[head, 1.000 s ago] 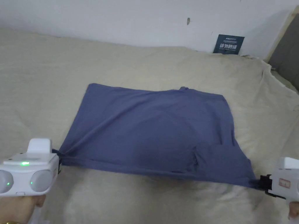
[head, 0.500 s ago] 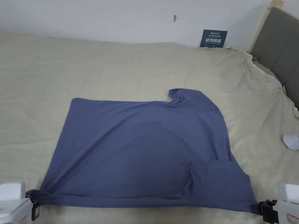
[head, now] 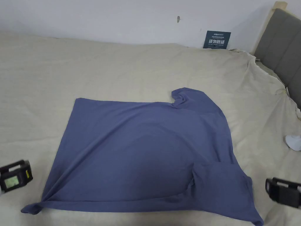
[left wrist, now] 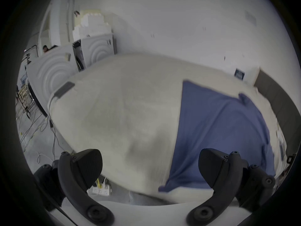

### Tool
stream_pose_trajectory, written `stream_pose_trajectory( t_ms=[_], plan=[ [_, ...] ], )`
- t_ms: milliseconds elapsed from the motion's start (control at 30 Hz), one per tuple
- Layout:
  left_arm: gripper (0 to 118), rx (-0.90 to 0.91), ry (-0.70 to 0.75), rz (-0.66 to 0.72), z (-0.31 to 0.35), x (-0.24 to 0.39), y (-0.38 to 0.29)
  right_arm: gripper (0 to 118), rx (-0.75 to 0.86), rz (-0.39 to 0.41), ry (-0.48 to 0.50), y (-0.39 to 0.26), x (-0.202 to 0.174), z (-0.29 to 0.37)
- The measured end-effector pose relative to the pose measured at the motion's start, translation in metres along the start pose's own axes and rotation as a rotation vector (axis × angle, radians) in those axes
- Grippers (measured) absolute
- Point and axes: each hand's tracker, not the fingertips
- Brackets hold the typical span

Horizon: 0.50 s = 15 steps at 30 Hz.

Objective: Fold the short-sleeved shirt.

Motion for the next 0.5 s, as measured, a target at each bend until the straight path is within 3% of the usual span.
stream_pose_trajectory(
  t_ms=[300,433,500],
  plan=[
    [116,0.426,-0.128,-0.085,0.042,0.089,0.024,109,0.465,-0.053,0.082,0.035,-0.054,0.051],
    [81,0.467,-0.186,-0.137,0.05,0.11,0.014,104,0.52,-0.072,0.122,0.026,-0.077,0.055],
    [78,0.467,-0.21,-0.143,0.052,0.113,0.012,103,0.527,-0.053,0.133,0.024,-0.083,0.056]
  ],
)
